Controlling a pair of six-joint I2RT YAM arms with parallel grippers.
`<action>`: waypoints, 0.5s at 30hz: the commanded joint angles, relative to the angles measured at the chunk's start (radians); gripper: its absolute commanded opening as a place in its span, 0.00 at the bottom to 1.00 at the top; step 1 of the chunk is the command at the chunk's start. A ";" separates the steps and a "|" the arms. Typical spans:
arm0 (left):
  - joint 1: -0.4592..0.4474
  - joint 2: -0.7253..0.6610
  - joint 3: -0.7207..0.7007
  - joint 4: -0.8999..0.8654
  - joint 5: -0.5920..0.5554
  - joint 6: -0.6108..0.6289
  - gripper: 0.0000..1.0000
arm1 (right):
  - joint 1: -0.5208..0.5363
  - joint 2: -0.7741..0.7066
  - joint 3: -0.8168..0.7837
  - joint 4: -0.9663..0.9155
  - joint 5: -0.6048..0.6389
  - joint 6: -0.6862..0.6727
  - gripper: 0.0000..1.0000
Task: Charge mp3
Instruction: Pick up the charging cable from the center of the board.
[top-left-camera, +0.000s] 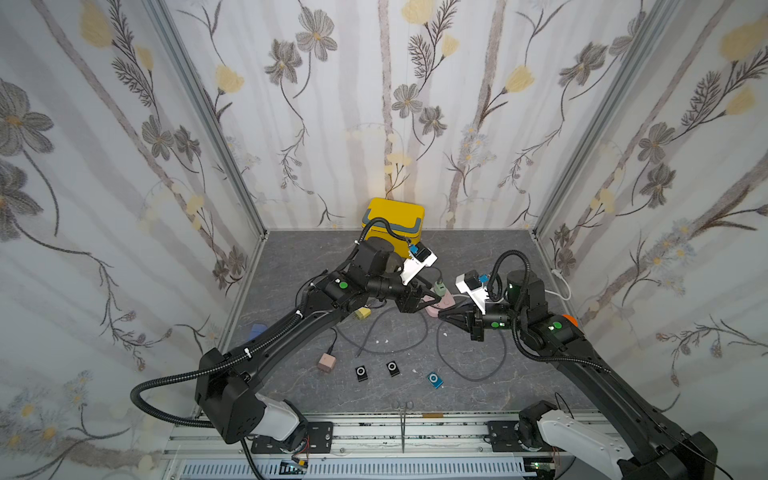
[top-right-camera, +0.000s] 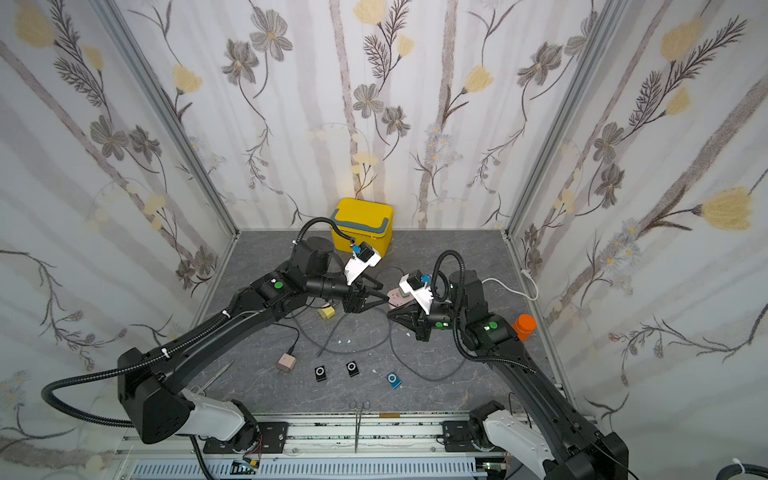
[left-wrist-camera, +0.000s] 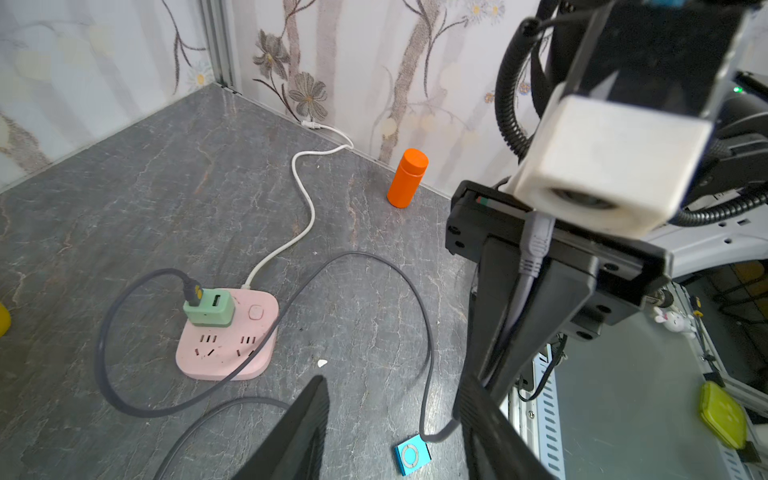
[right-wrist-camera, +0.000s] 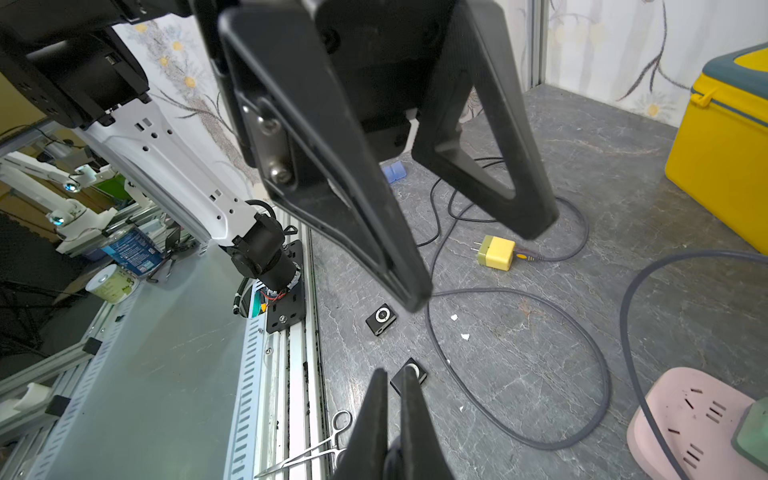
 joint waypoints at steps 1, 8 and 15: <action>0.000 -0.026 -0.026 0.040 0.079 0.029 0.53 | 0.004 -0.011 -0.004 0.033 0.000 -0.045 0.07; -0.001 -0.083 -0.091 0.100 0.128 0.036 0.50 | 0.017 0.006 0.010 0.020 -0.001 -0.044 0.07; -0.001 -0.069 -0.078 0.136 0.201 0.026 0.49 | 0.073 0.035 0.003 0.066 -0.019 -0.029 0.08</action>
